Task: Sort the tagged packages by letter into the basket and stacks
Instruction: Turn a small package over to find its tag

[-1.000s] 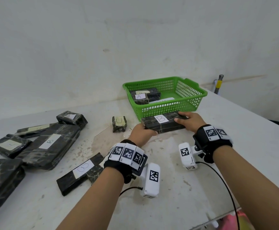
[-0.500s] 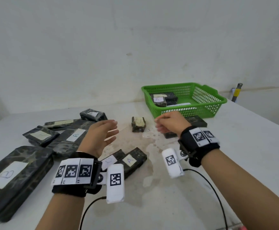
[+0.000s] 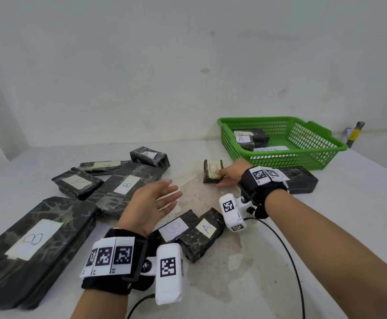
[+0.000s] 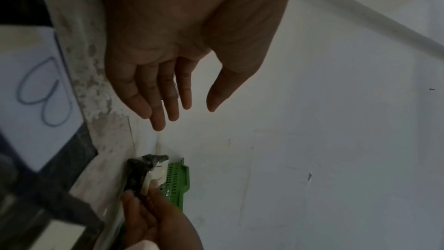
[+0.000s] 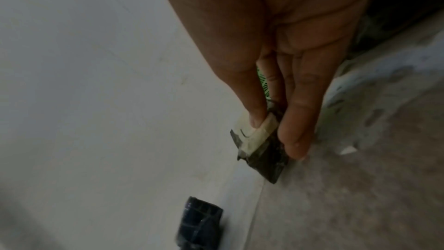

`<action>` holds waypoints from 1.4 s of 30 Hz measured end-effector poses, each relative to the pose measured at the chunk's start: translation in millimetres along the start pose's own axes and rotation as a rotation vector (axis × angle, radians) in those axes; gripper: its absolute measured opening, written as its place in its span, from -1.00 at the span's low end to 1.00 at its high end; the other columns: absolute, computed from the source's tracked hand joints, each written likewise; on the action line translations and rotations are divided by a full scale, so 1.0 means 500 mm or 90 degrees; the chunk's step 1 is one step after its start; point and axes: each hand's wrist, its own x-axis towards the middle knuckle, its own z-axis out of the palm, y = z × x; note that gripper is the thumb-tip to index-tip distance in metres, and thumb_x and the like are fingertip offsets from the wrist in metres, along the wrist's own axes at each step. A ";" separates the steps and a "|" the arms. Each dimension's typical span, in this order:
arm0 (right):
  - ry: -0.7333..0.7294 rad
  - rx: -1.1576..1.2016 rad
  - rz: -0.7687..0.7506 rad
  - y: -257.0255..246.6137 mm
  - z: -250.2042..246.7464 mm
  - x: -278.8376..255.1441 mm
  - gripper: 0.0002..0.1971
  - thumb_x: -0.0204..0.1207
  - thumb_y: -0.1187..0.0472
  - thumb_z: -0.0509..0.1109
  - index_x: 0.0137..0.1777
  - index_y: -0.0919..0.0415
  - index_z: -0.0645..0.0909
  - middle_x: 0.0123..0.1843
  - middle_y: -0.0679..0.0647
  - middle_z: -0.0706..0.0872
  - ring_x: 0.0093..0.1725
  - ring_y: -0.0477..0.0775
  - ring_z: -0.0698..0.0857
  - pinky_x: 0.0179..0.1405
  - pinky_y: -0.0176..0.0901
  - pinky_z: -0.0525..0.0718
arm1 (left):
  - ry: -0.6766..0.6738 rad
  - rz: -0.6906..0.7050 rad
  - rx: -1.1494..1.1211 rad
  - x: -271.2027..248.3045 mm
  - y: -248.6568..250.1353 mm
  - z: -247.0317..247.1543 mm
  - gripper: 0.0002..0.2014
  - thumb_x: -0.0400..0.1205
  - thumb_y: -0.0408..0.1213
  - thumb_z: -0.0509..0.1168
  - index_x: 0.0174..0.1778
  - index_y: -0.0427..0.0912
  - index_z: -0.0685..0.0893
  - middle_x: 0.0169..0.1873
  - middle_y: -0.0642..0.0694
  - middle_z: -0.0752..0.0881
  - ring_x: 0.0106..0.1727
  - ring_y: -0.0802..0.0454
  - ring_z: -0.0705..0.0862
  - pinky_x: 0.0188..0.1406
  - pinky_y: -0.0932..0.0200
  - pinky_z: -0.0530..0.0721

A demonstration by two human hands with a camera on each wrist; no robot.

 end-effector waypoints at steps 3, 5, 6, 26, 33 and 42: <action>-0.056 0.192 0.005 -0.012 -0.001 -0.044 -0.67 0.51 0.41 0.52 0.15 0.60 0.54 -0.05 0.49 0.71 -0.27 0.30 0.78 -0.48 -0.10 0.80 | -0.020 0.005 -0.026 -0.006 -0.003 0.006 -0.85 0.72 -0.32 0.26 0.12 -0.31 0.65 0.06 -0.26 0.74 -0.03 -0.10 0.82 0.09 0.03 0.72; -0.104 0.247 -0.020 -0.017 0.003 -0.079 -0.74 0.53 0.38 0.50 0.09 0.57 0.58 -0.13 0.49 0.72 -0.35 0.23 0.81 -0.50 -0.23 0.77 | -0.021 0.025 -0.025 -0.012 -0.003 0.012 -0.84 0.70 -0.33 0.27 0.13 -0.32 0.63 0.07 -0.28 0.72 0.04 -0.14 0.80 0.11 0.01 0.72; -0.131 0.274 -0.038 -0.018 0.007 -0.098 -0.77 0.53 0.37 0.50 0.05 0.56 0.60 -0.18 0.47 0.74 -0.38 0.19 0.82 -0.47 -0.27 0.77 | -0.020 0.037 -0.019 -0.014 -0.002 0.015 -0.84 0.69 -0.33 0.29 0.13 -0.31 0.64 0.08 -0.28 0.72 0.07 -0.15 0.79 0.13 0.00 0.72; -0.121 0.407 -0.251 0.049 0.096 -0.208 -0.36 0.26 -0.18 0.49 0.24 0.19 0.51 0.00 0.25 0.74 -0.18 0.17 0.81 -0.24 -0.09 0.79 | -0.036 0.233 0.053 -0.018 -0.013 0.027 -0.87 0.74 -0.22 0.24 -0.05 -0.08 0.68 -0.28 0.02 0.69 -0.30 0.10 0.66 -0.27 0.26 0.71; -0.169 0.421 -0.350 0.055 0.097 -0.208 -0.78 0.62 0.22 0.38 0.22 0.13 0.72 0.12 0.17 0.77 0.07 0.04 0.80 -0.15 -0.15 0.79 | -0.093 0.245 0.099 -0.022 -0.020 0.034 -0.82 0.73 -0.15 0.22 0.05 -0.07 0.73 -0.15 0.00 0.76 -0.15 0.08 0.70 -0.25 0.25 0.70; -0.152 0.460 -0.328 0.059 0.101 -0.212 -0.80 0.58 0.23 0.43 0.01 0.38 0.75 -0.09 0.21 0.81 -0.11 0.06 0.81 -0.26 -0.17 0.79 | -0.043 0.364 0.173 -0.017 -0.032 0.030 -0.78 0.74 -0.39 0.24 -0.17 -0.18 0.74 -0.45 0.08 0.73 -0.41 0.16 0.67 -0.45 0.25 0.68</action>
